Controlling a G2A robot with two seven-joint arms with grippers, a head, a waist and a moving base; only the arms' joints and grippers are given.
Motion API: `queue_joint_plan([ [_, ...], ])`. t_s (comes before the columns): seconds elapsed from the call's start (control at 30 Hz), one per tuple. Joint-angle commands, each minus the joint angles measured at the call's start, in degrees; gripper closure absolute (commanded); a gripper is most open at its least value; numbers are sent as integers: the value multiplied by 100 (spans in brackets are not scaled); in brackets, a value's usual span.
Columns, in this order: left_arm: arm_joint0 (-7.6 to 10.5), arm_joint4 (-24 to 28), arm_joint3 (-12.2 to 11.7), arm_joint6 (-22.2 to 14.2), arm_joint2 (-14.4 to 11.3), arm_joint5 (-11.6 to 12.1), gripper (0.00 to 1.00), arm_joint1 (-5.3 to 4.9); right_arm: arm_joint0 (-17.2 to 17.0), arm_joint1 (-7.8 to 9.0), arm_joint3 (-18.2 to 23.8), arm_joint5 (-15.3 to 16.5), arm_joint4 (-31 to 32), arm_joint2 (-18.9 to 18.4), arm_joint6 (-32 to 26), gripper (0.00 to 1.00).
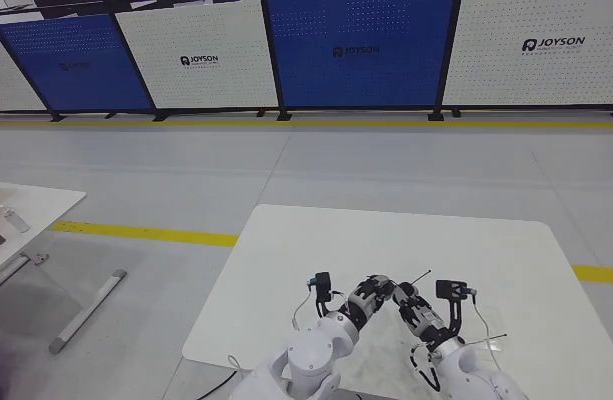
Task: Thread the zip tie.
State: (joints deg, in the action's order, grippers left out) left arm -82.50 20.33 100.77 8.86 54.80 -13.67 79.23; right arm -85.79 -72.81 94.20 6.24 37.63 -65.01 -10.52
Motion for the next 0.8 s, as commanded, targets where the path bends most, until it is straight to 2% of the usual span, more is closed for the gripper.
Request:
queue_joint_plan([
  [0.0, -14, -3, 10, -33, 0, 63, 100, 0, 19, -5, -23, 5, 5, 22, -9, 100],
  [0.53, -170, 101, 126, -319, 91, 600, 100, -16, 34, -23, -83, 0, 76, 83, 0, 100],
  [0.63, -189, 92, 129, -316, 106, 613, 100, -20, 22, -24, -86, 13, 80, 81, 14, 100],
  [0.73, -170, 104, 71, -238, 125, 525, 100, -16, -31, -19, -51, 92, 20, 27, 96, 100],
  [0.77, -154, 113, 50, -221, 125, 492, 100, -13, -60, -14, -32, 123, 18, 2, 123, 93],
])
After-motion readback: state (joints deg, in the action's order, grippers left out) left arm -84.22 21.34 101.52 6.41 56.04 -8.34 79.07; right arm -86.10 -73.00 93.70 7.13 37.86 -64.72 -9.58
